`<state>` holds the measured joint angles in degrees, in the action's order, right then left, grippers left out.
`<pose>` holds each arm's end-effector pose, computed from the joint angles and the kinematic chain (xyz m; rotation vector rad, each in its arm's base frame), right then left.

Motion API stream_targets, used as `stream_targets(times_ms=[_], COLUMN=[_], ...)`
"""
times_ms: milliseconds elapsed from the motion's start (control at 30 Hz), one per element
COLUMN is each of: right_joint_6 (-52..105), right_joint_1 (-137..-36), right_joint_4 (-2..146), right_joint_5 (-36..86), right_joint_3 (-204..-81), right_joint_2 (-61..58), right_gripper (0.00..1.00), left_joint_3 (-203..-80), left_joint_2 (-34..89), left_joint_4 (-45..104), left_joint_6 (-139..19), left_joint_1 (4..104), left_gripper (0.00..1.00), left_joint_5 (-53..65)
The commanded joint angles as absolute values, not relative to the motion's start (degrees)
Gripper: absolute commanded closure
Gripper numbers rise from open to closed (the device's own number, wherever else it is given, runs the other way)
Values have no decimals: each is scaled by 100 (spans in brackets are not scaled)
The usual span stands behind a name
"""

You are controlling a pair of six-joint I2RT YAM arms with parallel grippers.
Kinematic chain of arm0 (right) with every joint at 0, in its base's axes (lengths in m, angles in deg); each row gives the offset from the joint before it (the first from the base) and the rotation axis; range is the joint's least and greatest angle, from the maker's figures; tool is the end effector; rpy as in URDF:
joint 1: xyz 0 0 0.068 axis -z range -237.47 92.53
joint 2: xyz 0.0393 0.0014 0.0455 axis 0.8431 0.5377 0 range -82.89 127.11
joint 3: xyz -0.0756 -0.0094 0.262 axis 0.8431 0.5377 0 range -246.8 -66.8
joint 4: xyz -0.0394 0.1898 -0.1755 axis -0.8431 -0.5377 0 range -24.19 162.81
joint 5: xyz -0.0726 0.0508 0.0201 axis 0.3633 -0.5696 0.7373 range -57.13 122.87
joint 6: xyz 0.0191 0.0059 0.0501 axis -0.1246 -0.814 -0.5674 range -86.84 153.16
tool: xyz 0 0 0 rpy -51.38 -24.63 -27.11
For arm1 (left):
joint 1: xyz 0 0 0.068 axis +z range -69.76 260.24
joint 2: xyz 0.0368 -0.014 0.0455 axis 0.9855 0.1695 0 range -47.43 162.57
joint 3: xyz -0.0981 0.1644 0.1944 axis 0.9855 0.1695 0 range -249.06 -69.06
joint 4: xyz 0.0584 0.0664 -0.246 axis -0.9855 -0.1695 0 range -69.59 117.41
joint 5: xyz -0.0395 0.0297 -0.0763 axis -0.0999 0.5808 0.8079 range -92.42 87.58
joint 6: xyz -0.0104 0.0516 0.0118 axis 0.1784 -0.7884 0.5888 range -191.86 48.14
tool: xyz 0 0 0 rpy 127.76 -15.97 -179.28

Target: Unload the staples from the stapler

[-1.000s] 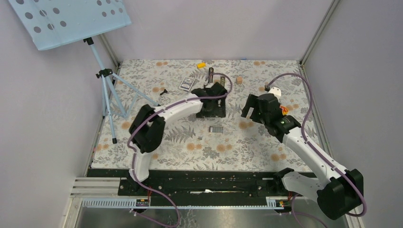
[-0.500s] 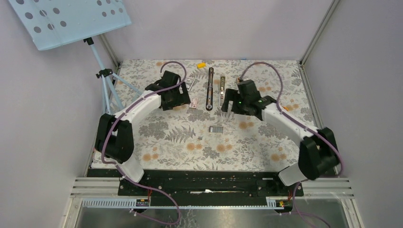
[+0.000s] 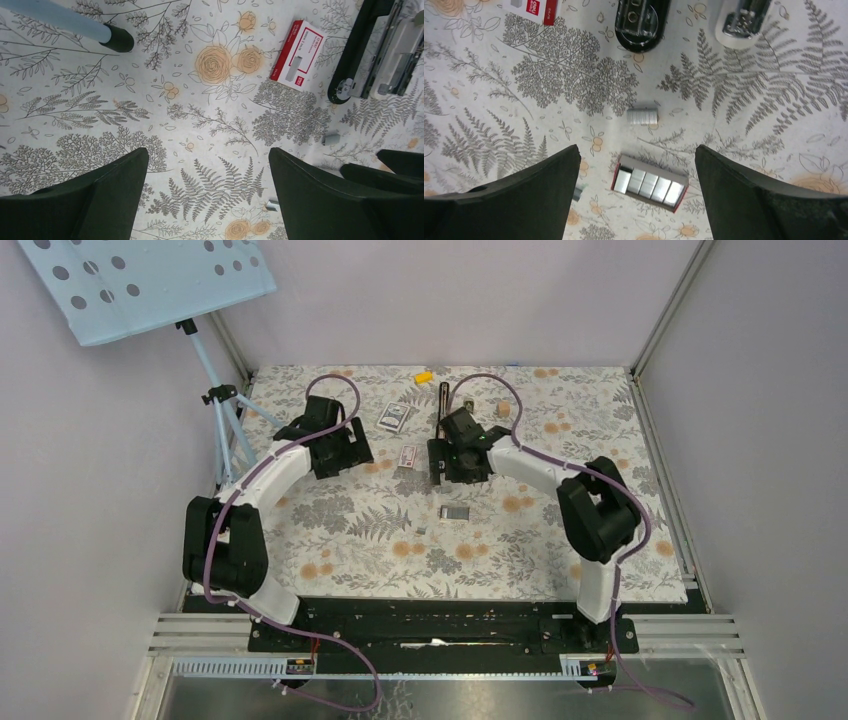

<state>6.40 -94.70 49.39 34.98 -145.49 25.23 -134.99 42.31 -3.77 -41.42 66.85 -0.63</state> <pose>0.3281 0.2476 0.2091 -0.2162 2.5327 0.4129 0.3207 -0.0775 0.2437 -0.3678 2.5387 -0.3391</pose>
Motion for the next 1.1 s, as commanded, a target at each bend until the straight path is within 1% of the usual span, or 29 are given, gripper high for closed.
stream_targets(times_ms=[0,133,300,600,800,1067], right_joint_6=[1062,1238,1277,1342,1433,1461], right_joint_1=[-9686,-9844,-9874,-9869,-9870,-9870], right_joint_4=[4465,4194,4109,4205,4437,4480], right_joint_5=[3764,3949,4153,4052,4033,4203], right_joint_3=[-15284,-15590,-15651,-15715,-15646,-15661], right_joint_2=[3017,3388,3637,3833,3868,3984], right_gripper=[10,15,21,22,31,38], left_joint_3=[-13501,-13487,-13482,-13463,-13464,-13451], left_joint_2=[4066,4069,4084,4126,4167,4194], left_joint_4=[-32,-20,14,31,41,85], left_joint_6=[-4172,-4164,-4171,-4167,-4141,-4112], left_joint_1=[6763,6834,6855,6880,6940,6989], left_gripper=[6,6,7,7,7,7], left_joint_5=[352,445,567,594,629,755])
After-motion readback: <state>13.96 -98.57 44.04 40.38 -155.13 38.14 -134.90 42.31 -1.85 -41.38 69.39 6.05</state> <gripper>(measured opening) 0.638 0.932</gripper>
